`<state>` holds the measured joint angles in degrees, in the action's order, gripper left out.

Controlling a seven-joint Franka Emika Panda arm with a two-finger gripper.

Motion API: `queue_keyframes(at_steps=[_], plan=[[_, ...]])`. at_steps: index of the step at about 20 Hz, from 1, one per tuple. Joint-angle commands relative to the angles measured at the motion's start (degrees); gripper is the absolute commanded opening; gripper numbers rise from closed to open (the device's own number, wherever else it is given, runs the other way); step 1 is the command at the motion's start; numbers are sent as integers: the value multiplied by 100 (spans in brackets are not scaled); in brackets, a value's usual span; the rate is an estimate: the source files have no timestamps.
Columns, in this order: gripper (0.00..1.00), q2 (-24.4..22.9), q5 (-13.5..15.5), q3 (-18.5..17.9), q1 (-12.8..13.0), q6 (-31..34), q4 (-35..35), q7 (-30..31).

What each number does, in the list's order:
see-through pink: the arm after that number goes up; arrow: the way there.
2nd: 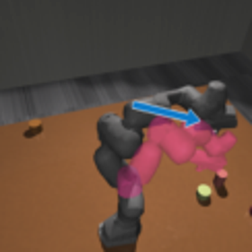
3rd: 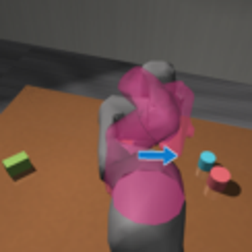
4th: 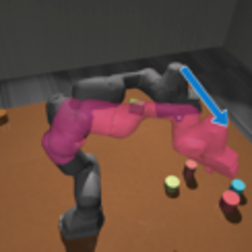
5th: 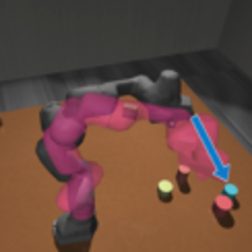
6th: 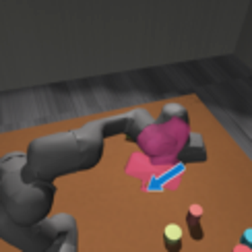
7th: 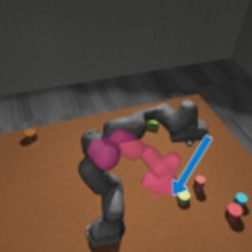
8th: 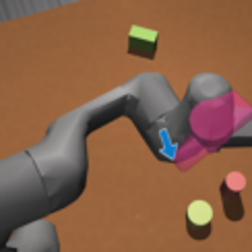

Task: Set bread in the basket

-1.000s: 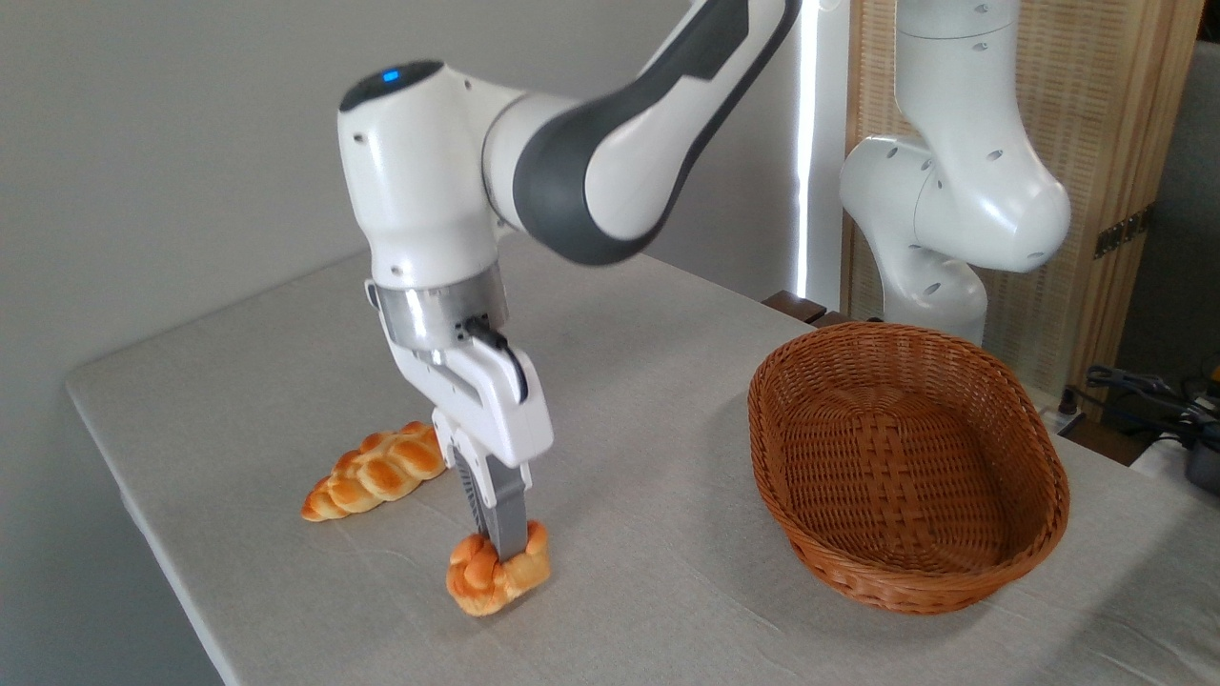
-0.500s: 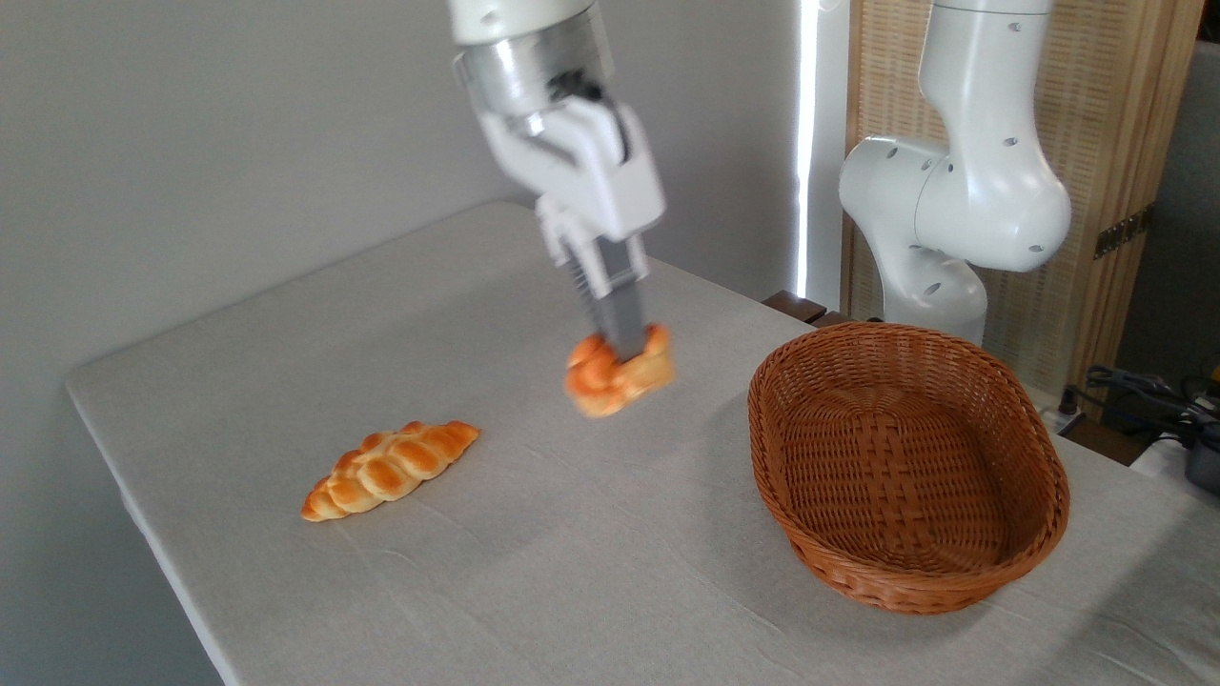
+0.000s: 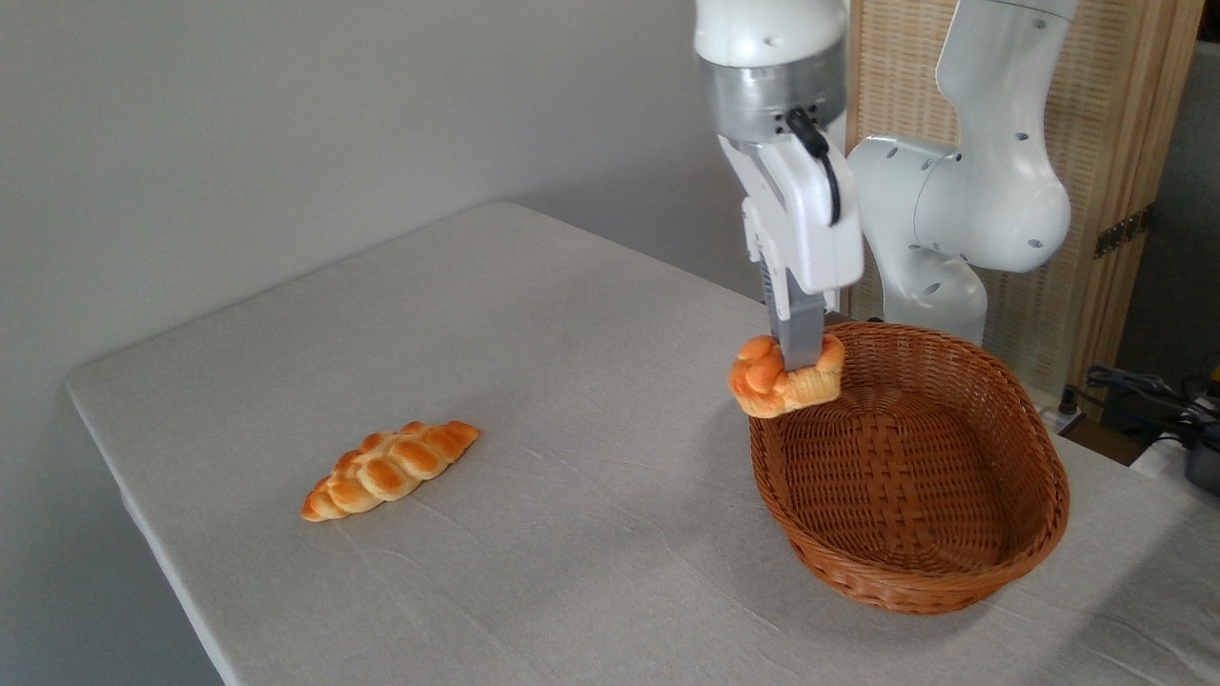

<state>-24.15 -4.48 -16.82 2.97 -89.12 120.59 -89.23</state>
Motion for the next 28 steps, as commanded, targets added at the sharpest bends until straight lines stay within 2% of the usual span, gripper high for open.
queue_keyframes(at_steps=[1, 5, 7, 8, 11, 13, 14, 15, 16, 17, 21, 24, 28], plan=[[10, -247, -174, -725, 633, -106, 149, -786], [11, -248, -675, -1146, 1266, -150, 245, -973], [11, -309, -878, -1742, 1801, -159, 316, -982], [11, -327, -896, -2024, 1925, -159, 325, -982], [11, -327, -905, -2448, 1962, -159, 325, -1122], [13, -327, -1054, -2615, 1962, -159, 325, -1175], [23, -327, -1142, -2624, 1979, -159, 325, -1175], [24, -318, -1212, -2685, 2058, -150, 325, -1167], [32, -318, -1248, -2860, 2189, -159, 360, -1166], [59, -318, -1257, -2992, 2269, -159, 360, -1158], [88, -265, -1257, -3055, 2278, -159, 360, -1123], [99, -222, -1248, -3055, 2278, -246, 351, -1131], [100, -186, -1204, -3046, 2296, -273, 325, -1131]])
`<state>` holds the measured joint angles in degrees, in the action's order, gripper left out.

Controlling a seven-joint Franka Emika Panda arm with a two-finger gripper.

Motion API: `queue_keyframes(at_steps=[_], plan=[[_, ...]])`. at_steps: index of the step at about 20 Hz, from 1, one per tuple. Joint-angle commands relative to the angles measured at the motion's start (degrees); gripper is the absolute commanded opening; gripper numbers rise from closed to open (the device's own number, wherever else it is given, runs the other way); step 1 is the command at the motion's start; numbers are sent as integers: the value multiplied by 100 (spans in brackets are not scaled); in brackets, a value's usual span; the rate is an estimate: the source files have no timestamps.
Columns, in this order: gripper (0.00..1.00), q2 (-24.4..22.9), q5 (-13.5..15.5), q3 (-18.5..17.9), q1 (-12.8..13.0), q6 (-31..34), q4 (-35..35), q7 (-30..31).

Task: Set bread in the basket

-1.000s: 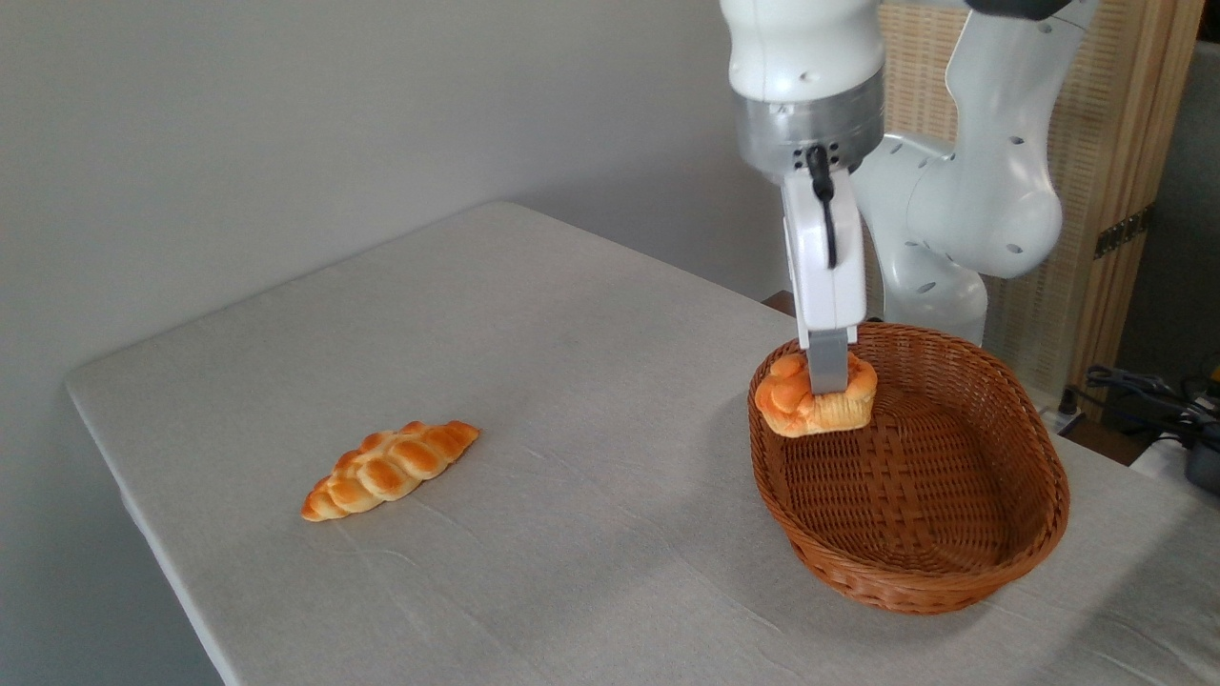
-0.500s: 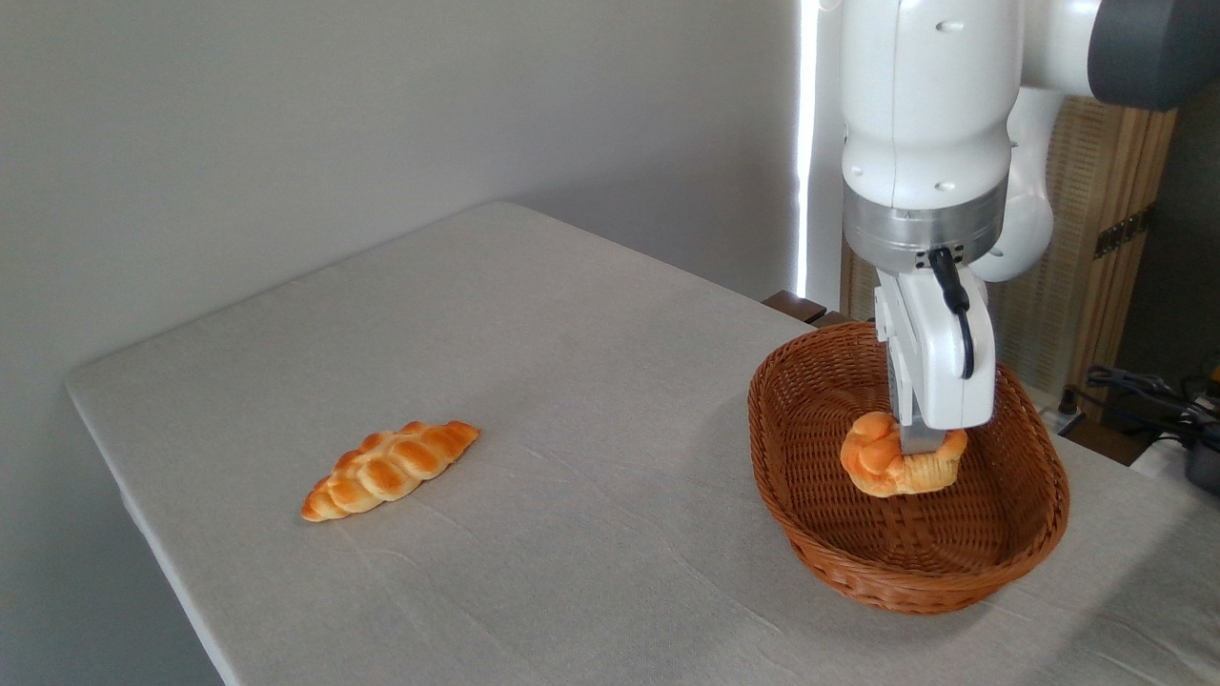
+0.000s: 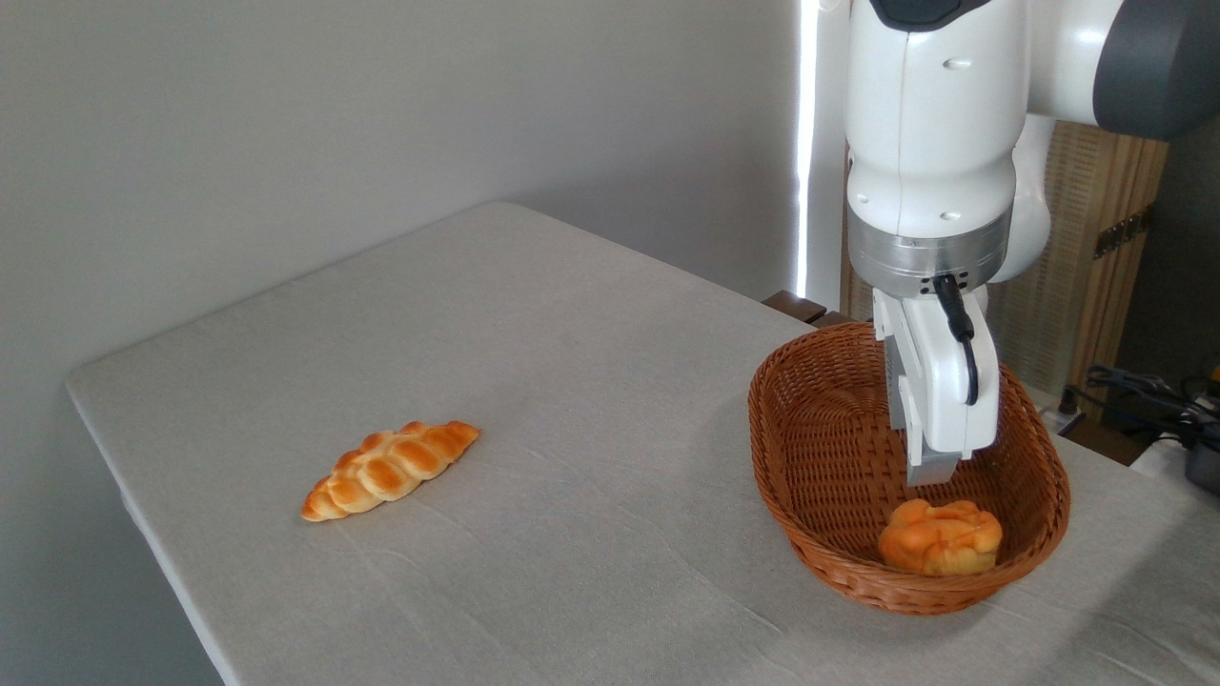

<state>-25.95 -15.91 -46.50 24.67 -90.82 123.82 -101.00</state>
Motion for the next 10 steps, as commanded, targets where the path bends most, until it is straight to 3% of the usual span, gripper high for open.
queue_keyframes(at_steps=[1, 3, 4, 8, 10], plan=[[100, -7, -53, -35, 178, -102, -25, 45], [100, 46, 78, 306, 205, -102, -217, 115], [100, 133, 305, 613, 161, -102, -419, 255], [100, 669, 1378, 1835, -426, -32, -1324, 1966], [100, 889, 1678, 2336, -699, -50, -1623, 2661]])
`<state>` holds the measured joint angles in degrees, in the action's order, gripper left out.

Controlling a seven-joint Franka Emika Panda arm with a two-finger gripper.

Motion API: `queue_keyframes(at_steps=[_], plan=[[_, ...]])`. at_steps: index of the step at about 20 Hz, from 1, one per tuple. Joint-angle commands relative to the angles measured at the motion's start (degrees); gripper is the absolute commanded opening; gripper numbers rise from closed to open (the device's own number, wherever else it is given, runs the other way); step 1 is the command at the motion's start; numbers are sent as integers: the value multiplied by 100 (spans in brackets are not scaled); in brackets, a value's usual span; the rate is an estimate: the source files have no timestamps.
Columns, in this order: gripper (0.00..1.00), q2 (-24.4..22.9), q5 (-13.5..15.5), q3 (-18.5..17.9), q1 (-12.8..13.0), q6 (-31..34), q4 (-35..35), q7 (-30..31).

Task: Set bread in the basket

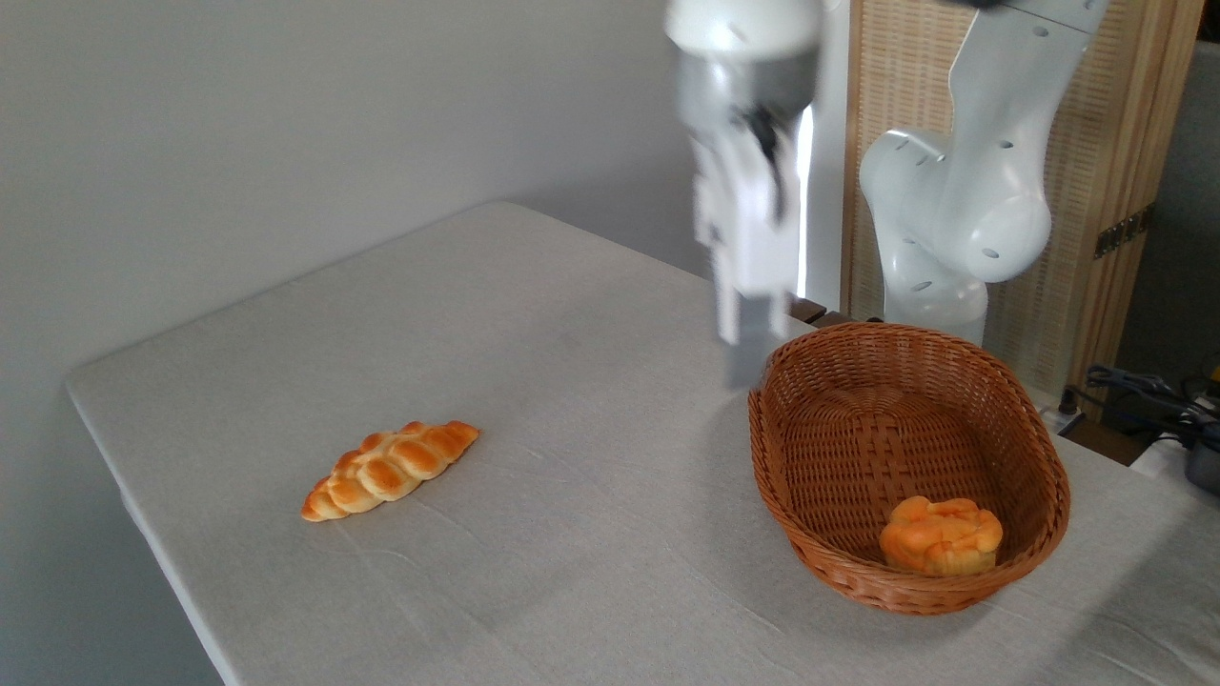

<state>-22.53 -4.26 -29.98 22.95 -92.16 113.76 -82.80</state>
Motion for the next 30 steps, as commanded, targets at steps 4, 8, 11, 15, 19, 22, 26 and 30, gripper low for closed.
queue_keyframes(at_steps=[4, 8, 11, 15, 19, 22, 26, 30], plan=[[100, 1171, 918, 2117, -1397, 58, -1258, 2326], [100, 1610, 857, 2820, -1477, 58, -1812, 3671], [100, 1866, 821, 2954, -1486, 49, -2094, 4386], [100, 1928, 664, 3112, -1503, 66, -2094, 4413], [100, 1919, 610, 3121, -1643, 93, -2094, 4378], [100, 1919, 601, 3112, -1653, 119, -2103, 4395], [100, 1911, 593, 3042, -1688, 128, -2121, 4413], [100, 1911, 593, 3042, -1776, 137, -2182, 4404]])
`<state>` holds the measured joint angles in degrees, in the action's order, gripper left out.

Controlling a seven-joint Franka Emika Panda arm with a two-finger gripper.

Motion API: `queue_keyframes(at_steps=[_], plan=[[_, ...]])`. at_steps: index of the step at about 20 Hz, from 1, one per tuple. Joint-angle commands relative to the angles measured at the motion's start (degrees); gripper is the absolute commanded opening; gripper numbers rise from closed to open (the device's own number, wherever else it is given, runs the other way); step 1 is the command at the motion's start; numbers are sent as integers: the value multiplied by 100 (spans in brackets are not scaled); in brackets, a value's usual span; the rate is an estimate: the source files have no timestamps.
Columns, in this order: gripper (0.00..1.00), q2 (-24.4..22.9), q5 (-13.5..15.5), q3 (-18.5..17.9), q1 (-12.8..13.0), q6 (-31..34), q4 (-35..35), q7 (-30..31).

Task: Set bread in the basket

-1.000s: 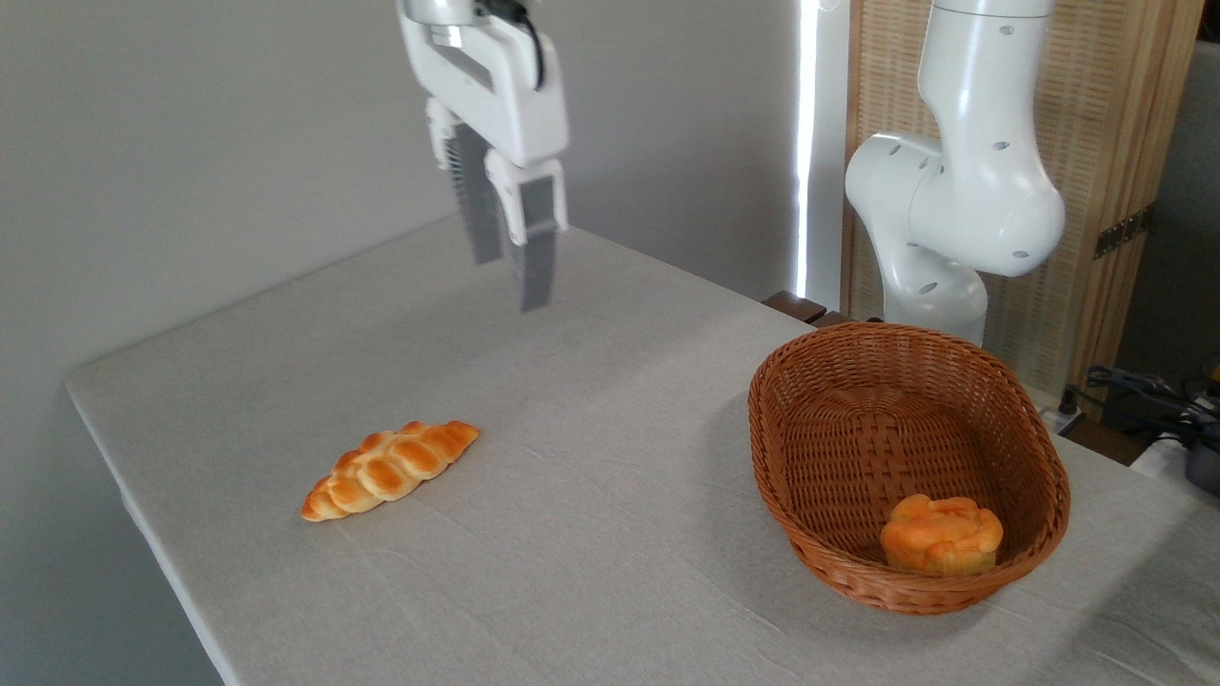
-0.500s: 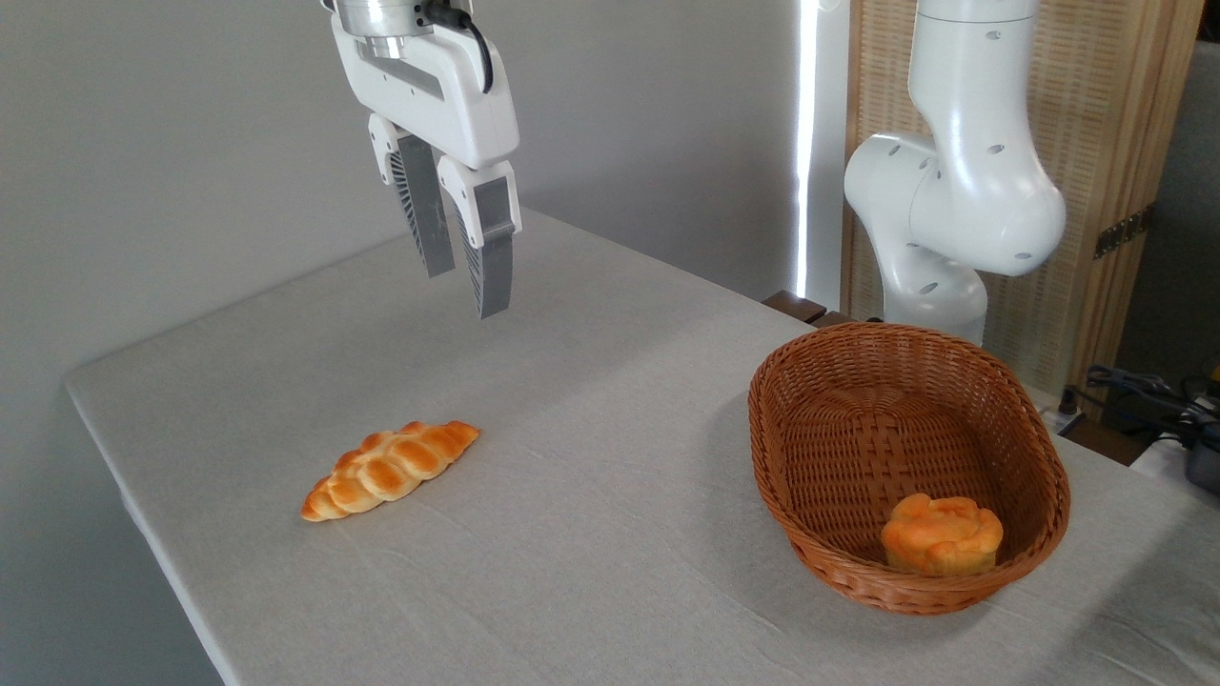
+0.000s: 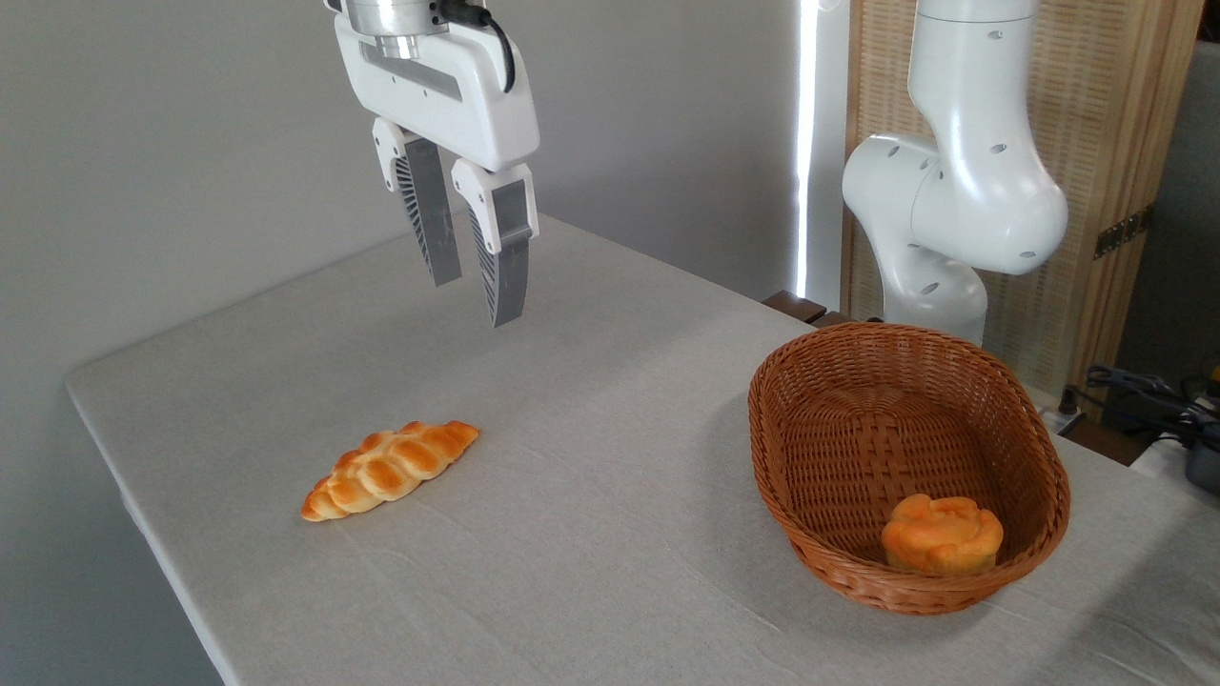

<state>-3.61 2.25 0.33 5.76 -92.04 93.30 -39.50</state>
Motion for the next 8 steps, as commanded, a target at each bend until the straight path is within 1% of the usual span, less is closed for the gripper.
queue_keyframes(at_steps=[1, 8], plan=[[100, 18, -58, 11, -57, 134, -137, 74], [100, 27, -49, 2, -66, 134, -146, 109]])
